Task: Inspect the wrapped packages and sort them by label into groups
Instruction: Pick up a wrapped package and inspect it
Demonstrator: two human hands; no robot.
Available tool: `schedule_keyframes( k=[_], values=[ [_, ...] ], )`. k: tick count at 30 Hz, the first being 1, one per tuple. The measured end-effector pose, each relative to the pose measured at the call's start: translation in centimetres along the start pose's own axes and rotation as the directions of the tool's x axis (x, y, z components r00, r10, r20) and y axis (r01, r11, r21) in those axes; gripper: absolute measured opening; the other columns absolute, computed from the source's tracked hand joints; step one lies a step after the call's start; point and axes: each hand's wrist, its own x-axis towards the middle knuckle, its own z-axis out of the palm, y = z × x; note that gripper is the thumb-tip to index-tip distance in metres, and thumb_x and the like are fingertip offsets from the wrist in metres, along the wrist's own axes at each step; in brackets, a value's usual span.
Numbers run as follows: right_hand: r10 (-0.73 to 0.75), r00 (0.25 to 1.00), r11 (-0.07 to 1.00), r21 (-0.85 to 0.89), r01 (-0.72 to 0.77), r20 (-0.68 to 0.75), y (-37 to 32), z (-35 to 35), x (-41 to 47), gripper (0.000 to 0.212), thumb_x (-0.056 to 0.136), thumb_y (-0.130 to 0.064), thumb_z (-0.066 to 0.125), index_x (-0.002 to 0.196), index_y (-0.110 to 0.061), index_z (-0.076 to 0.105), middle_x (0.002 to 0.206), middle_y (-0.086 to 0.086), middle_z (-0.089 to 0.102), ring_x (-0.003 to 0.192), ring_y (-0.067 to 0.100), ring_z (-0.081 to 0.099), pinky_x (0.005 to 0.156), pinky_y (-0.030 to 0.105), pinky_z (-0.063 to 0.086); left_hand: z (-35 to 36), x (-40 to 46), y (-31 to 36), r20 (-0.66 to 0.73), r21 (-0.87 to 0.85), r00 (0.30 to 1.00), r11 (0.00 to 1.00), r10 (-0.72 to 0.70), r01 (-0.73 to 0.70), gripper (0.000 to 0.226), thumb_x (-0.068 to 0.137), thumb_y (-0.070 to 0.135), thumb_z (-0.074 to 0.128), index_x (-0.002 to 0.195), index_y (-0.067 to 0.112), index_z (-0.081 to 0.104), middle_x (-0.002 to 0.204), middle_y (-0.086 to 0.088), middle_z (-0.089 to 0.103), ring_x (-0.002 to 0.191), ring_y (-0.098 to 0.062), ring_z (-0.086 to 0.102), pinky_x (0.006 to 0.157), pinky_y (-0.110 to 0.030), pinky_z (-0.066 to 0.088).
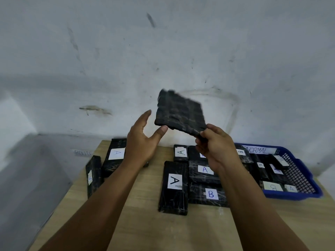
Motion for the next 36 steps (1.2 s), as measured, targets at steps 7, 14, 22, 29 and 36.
schedule_keyframes(
  k=[7, 14, 22, 29, 36],
  values=[
    [-0.061, 0.993, 0.991, -0.110, 0.072, 0.103, 1.7, 0.1, 0.1, 0.032, 0.096, 0.007, 0.058, 0.116, -0.014, 0.073, 0.083, -0.003, 0.079, 0.079, 0.011, 0.072, 0.077, 0.025, 0.057, -0.1, 0.0, 0.6, 0.056, -0.257, 0.976, 0.942, -0.209, 0.216, 0.011, 0.094, 0.034, 0.072, 0.104, 0.034, 0.077, 0.099, 0.014, 0.079, 0.096, 0.000, 0.073, 0.091, -0.026, 0.055],
    [-0.093, 0.986, 0.988, -0.113, 0.109, 0.140, 1.9, 0.4, 0.3, 0.011, 0.101, -0.023, 0.068, 0.109, -0.018, 0.074, 0.096, -0.002, 0.082, 0.092, 0.015, 0.078, 0.087, 0.038, 0.061, 0.3, -0.3, -0.4, 0.119, -0.360, 0.952, 0.882, -0.280, 0.305, 0.017, 0.093, 0.009, 0.071, 0.104, 0.022, 0.077, 0.097, 0.005, 0.080, 0.095, -0.010, 0.076, 0.090, -0.028, 0.058],
    [-0.073, 0.971, 0.988, -0.119, 0.102, 0.226, 2.7, 0.3, 0.3, 0.015, 0.102, -0.012, 0.066, 0.116, -0.015, 0.071, 0.104, 0.007, 0.081, 0.100, 0.025, 0.078, 0.093, 0.045, 0.061, 0.1, 1.0, 0.5, 0.113, -0.442, 0.942, 0.833, -0.315, 0.332, 0.016, 0.091, 0.010, 0.074, 0.106, 0.015, 0.076, 0.095, 0.001, 0.081, 0.086, -0.012, 0.077, 0.069, -0.021, 0.059],
    [-0.113, 0.977, 0.976, -0.165, 0.143, 0.179, 2.2, 0.6, 0.8, 0.012, 0.097, -0.024, 0.073, 0.108, -0.020, 0.072, 0.095, 0.002, 0.081, 0.088, 0.022, 0.079, 0.076, 0.038, 0.063, 0.2, 0.8, 0.1, 0.125, -0.363, 0.949, 0.877, -0.291, 0.316, 0.019, 0.090, 0.008, 0.075, 0.104, 0.020, 0.074, 0.094, 0.002, 0.080, 0.086, -0.015, 0.078, 0.074, -0.026, 0.060],
    [-0.141, 0.971, 0.985, -0.070, 0.156, 0.192, 2.1, 0.5, 1.2, 0.017, 0.100, -0.012, 0.069, 0.116, -0.018, 0.068, 0.106, 0.008, 0.080, 0.099, 0.027, 0.078, 0.086, 0.046, 0.063, 0.4, 0.9, 0.4, 0.163, -0.333, 0.949, 0.891, -0.269, 0.309, 0.023, 0.089, 0.018, 0.076, 0.112, 0.018, 0.074, 0.100, 0.005, 0.080, 0.090, -0.011, 0.076, 0.085, -0.032, 0.059]
  ],
)
